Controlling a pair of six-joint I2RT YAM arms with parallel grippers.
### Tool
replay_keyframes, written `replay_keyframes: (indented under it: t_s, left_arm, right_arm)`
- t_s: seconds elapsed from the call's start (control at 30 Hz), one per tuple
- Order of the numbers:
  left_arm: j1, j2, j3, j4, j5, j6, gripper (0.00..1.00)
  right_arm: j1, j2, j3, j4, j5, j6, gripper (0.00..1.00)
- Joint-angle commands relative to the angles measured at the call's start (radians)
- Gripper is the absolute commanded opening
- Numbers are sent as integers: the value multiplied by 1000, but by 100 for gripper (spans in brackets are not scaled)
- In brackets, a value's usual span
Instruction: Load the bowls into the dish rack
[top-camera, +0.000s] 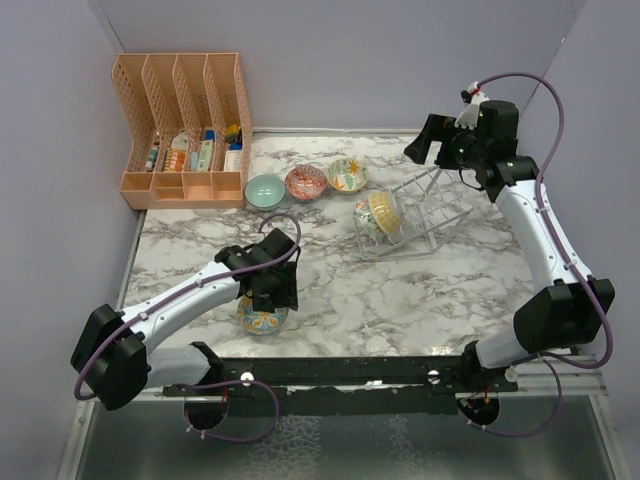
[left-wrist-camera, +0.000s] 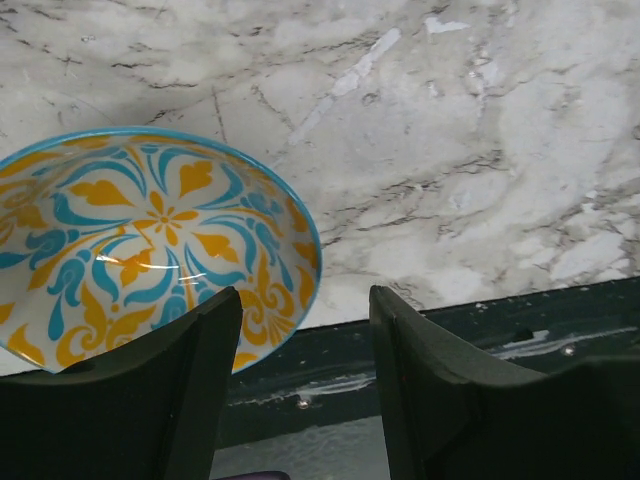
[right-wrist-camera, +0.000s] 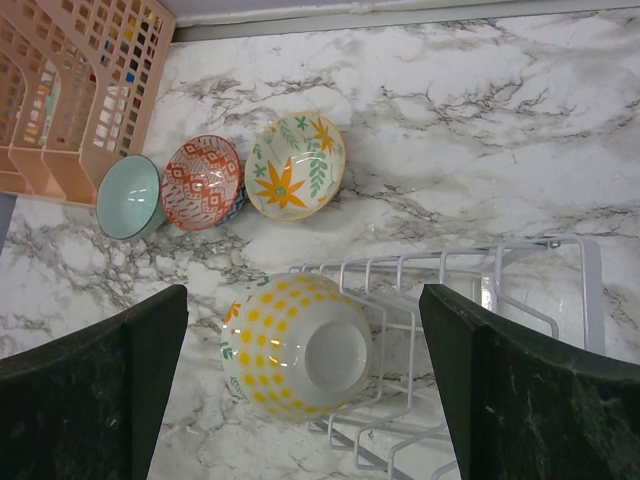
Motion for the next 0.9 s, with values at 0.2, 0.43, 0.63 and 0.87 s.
replay_keyframes:
  t_s: [0.2,0.43,0.63,0.87]
  left_arm:
    - [-68,125,-60,98,-93,37,55]
    - [-76,146,-70,91,-128,62,28]
    - [-79,172,-101,92,-142,87,12]
    - [-79,173,1,65,-177,156,0]
  right_arm:
    - [-6,-47,8,0,16,-12,99]
    - [-6,-60,7,-2,30,-17,99]
    - [-6,-71,7,-2,43,-24,99]
    - [-6,-83,17,-8,74,-36,99]
